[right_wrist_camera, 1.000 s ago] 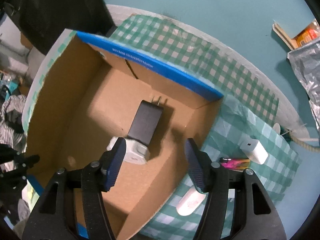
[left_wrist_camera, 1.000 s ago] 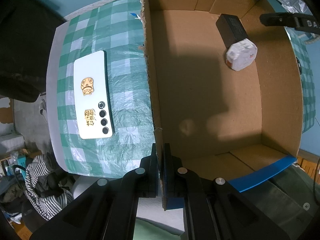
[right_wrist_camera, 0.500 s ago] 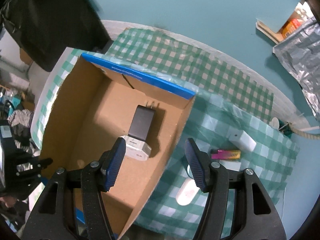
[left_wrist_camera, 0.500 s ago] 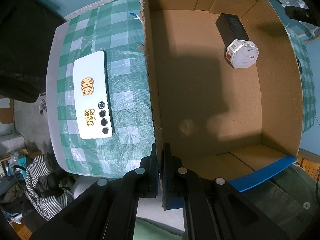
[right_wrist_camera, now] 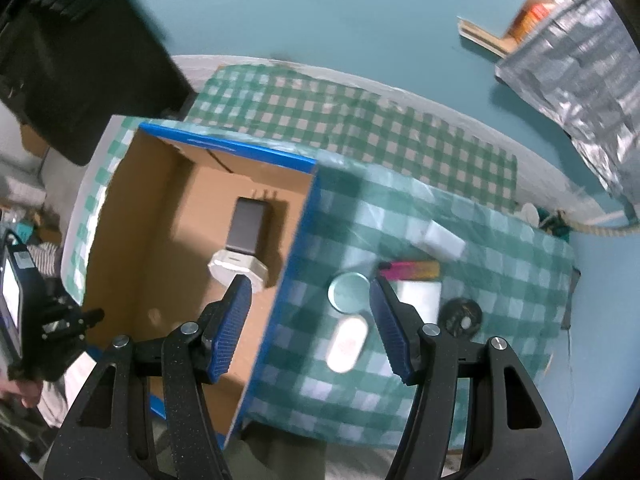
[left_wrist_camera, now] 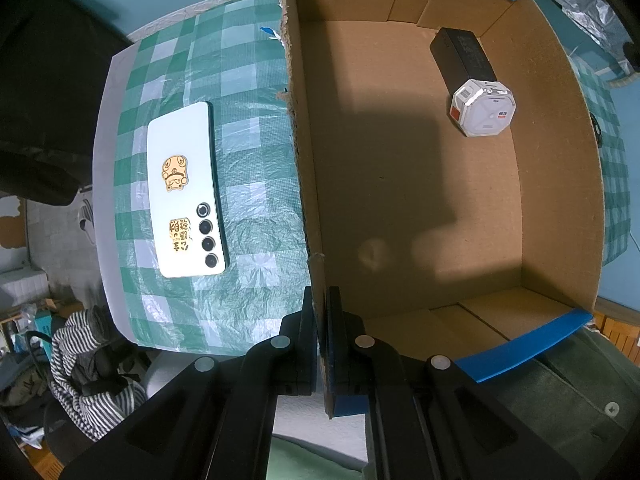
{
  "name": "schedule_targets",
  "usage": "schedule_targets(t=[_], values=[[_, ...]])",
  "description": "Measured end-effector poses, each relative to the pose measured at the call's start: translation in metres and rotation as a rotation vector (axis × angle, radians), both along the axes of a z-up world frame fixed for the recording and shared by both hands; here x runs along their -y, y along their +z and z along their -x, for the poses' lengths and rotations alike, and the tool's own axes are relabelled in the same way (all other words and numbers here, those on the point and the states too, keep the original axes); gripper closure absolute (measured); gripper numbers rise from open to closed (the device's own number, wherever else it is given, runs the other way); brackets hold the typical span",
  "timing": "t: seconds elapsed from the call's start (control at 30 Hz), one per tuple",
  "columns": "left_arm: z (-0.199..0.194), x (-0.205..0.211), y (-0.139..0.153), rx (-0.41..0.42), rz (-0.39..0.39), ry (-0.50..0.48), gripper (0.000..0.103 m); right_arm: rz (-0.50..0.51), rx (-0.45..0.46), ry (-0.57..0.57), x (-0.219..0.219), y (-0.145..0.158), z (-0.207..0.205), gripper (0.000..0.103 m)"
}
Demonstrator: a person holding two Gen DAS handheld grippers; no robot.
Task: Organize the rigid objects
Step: 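Move the right tool to the white oval case and close on it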
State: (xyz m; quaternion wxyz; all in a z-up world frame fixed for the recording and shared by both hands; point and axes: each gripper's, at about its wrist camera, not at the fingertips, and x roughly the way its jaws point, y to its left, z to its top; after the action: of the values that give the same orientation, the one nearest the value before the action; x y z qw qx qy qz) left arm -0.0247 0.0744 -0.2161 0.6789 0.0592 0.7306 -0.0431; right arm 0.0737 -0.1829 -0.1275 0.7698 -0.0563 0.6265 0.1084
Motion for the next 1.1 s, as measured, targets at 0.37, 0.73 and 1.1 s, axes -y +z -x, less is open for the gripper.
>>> schedule_targets(t=[0.37, 0.73, 1.1], values=[[0.001, 0.000, 0.000, -0.002, 0.001, -0.002, 0.099, -0.030, -0.071, -0.133, 0.047, -0.021, 0.017, 0.041], [0.001, 0.001, 0.000, -0.004, 0.001, -0.003, 0.099, -0.015, -0.165, -0.160, 0.057, -0.081, 0.025, 0.041], [0.000, 0.001, 0.001, -0.003, 0.002, -0.001, 0.099, 0.014, -0.223, -0.147, 0.050, -0.142, 0.029, 0.041]])
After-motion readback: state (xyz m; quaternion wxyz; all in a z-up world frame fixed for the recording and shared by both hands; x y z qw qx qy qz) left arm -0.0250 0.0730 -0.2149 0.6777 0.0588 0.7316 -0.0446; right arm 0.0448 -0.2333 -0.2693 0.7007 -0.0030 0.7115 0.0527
